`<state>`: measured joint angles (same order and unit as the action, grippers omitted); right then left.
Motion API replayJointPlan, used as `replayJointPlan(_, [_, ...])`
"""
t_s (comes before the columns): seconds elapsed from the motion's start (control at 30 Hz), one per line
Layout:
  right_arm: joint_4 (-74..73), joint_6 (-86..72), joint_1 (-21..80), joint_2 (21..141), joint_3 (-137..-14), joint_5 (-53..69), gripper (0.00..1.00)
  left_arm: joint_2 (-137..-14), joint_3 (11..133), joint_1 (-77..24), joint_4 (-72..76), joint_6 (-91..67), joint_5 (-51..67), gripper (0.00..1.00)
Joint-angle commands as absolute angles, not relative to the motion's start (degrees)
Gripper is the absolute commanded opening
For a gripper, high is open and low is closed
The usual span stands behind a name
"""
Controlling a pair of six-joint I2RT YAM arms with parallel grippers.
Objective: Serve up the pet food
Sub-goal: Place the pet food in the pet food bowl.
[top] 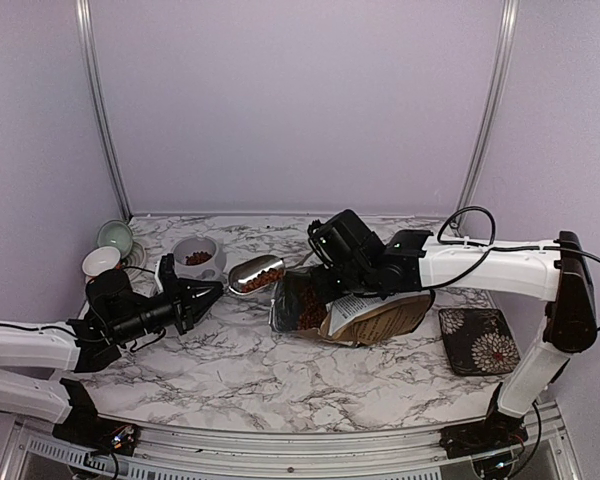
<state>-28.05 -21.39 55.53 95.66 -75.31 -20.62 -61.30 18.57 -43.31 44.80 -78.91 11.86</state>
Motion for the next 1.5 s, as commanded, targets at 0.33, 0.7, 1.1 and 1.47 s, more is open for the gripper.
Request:
replayJointPlan(0.33, [-27.7,-22.0,53.8,96.0,-78.2,-22.5,0.0,-53.8,13.3,-39.3,46.9,-80.7,9.7,0.0])
replayJointPlan(0.7, [-27.5,-22.2,53.8,96.0,-77.6,-22.4,0.0,-48.2,10.8,-32.2,42.7,-80.8,10.9,0.0])
replayJointPlan(1.1, [-27.2,-22.2,53.8,95.8,-76.9,-22.2,0.0,-42.1,9.3,-25.7,36.8,-80.0,13.2,0.0])
replayJointPlan(1.47, [-27.1,-22.4,53.8,95.6,-76.8,-22.1,0.0,-34.1,7.4,-20.0,27.3,-78.0,14.3,0.0])
